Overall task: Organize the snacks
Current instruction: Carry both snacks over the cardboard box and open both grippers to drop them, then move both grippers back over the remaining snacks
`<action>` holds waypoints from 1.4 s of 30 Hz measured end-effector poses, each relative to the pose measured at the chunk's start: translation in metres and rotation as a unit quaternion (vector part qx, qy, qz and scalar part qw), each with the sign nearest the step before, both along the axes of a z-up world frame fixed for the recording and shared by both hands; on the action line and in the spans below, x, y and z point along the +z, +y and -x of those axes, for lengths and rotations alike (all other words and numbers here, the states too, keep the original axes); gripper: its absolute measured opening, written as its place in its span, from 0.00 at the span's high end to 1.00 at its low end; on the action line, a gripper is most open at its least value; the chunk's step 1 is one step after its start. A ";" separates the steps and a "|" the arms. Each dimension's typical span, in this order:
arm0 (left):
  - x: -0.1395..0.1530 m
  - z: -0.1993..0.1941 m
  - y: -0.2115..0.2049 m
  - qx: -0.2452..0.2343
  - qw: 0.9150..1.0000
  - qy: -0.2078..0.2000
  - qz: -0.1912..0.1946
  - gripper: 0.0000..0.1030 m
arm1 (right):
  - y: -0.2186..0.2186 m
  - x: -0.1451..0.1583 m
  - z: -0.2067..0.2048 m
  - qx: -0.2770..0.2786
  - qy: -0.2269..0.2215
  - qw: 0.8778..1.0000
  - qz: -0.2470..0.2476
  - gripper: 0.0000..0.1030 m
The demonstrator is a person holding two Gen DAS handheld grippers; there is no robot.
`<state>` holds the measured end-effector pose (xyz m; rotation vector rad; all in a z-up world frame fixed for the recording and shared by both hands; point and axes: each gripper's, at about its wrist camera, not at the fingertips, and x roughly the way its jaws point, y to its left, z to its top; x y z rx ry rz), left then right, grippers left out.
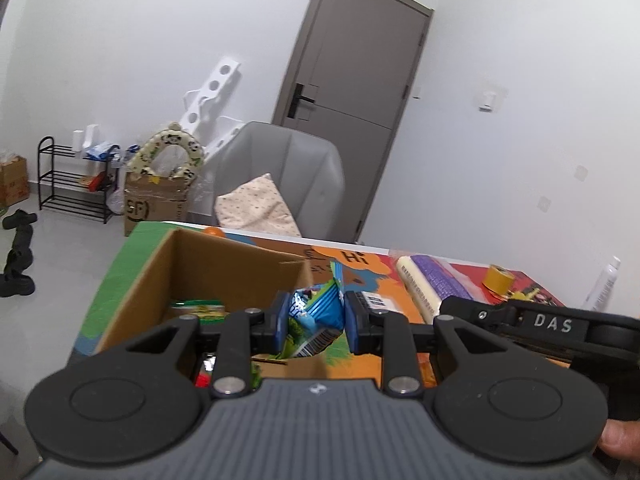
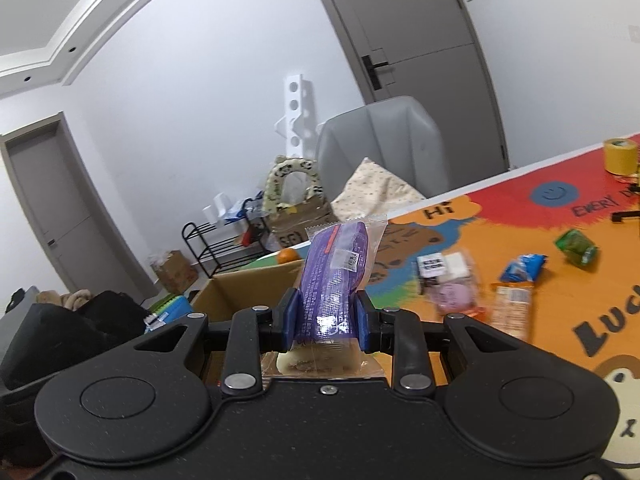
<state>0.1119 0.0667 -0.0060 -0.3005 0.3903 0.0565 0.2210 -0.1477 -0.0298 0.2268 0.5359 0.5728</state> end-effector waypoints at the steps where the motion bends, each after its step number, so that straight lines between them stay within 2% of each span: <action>1: -0.001 0.001 0.004 0.005 1.000 0.000 0.001 0.74 | 0.004 0.001 0.001 0.003 -0.001 1.000 0.000 0.74; 11: -0.011 0.002 0.039 0.043 0.999 0.022 0.016 0.72 | 0.044 0.003 0.002 0.036 0.000 0.999 0.009 0.74; 14: -0.010 0.005 0.040 0.053 0.998 0.014 -0.008 0.65 | 0.055 0.003 0.004 0.044 0.001 0.999 0.013 0.74; 17: -0.009 0.008 0.045 0.057 0.998 0.013 0.002 0.56 | 0.064 0.003 0.007 0.053 -0.001 0.999 0.015 0.73; 21: -0.009 0.012 0.055 0.074 0.997 0.013 0.007 0.53 | 0.075 0.006 0.009 0.060 0.000 0.998 0.015 0.73; 23: -0.009 0.015 0.060 0.079 0.997 0.014 0.013 0.51 | 0.077 0.006 0.008 0.064 0.007 0.998 0.007 0.67; 25: -0.008 0.017 0.064 0.084 0.996 0.014 0.018 0.45 | 0.077 0.008 0.010 0.065 0.004 0.998 0.001 0.50; 26: -0.008 0.018 0.066 0.087 0.996 0.014 0.019 0.41 | 0.076 0.009 0.012 0.062 -0.003 0.998 0.002 0.47; 30: -0.006 0.019 0.065 0.093 0.996 0.012 0.013 0.23 | 0.068 0.012 0.013 0.049 -0.003 0.999 -0.002 0.45; 36: -0.004 0.017 0.052 0.088 0.996 0.011 -0.001 0.14 | 0.046 0.003 0.011 0.024 0.009 1.000 0.001 0.34; 39: -0.005 0.013 0.045 0.081 0.997 0.014 -0.004 0.12 | 0.033 -0.002 0.010 0.012 0.018 1.000 0.000 0.32; 42: -0.007 0.009 0.037 0.073 0.997 0.019 -0.005 0.11 | 0.019 -0.005 0.008 0.000 0.025 1.000 -0.003 0.23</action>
